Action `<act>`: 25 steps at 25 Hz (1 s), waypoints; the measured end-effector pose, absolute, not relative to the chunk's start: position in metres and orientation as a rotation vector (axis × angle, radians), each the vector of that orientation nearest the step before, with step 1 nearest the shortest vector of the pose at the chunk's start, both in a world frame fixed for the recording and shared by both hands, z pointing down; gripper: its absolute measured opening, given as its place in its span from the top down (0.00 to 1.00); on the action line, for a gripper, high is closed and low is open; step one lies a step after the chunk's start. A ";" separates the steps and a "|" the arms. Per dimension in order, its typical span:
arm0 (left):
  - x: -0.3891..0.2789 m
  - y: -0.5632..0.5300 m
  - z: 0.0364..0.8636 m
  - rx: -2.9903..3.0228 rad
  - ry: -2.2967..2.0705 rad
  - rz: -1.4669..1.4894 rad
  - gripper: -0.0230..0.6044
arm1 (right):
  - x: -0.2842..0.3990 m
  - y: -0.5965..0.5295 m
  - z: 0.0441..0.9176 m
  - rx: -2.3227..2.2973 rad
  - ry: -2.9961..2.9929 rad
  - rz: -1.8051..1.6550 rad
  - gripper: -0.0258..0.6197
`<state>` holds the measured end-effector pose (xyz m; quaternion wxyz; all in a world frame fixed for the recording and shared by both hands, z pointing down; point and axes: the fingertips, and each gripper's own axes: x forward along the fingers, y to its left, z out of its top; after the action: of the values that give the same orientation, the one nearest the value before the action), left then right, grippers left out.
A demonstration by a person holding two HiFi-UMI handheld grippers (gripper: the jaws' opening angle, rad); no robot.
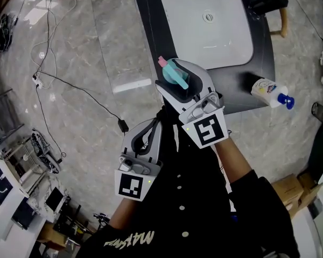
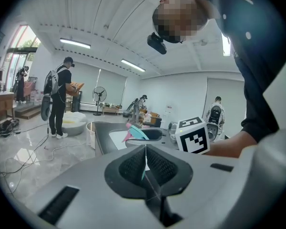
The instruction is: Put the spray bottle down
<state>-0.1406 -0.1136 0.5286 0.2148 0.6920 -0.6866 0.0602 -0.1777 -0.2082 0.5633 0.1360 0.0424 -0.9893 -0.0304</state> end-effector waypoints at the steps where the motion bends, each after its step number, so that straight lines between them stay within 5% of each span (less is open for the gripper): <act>1: -0.141 -0.115 0.524 1.931 -1.913 0.165 0.94 | -0.175 -0.208 0.557 0.119 -2.870 -0.100 0.59; 9: -0.156 -0.131 0.470 2.026 -2.007 0.174 0.94 | -0.139 -0.213 0.481 0.226 -2.917 -0.101 0.59; 17: -0.169 -0.166 0.405 2.175 -2.099 0.137 0.94 | -0.096 -0.238 0.406 0.477 -2.966 -0.118 0.92; 25: -0.167 -0.194 0.356 2.313 -2.126 0.092 0.94 | -0.040 -0.257 0.346 0.749 -2.991 -0.167 0.96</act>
<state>-0.1669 -0.1938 0.3558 -0.0008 0.7360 -0.6764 0.0292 -0.0396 -0.2569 0.3456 0.0270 0.2424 -0.9683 -0.0541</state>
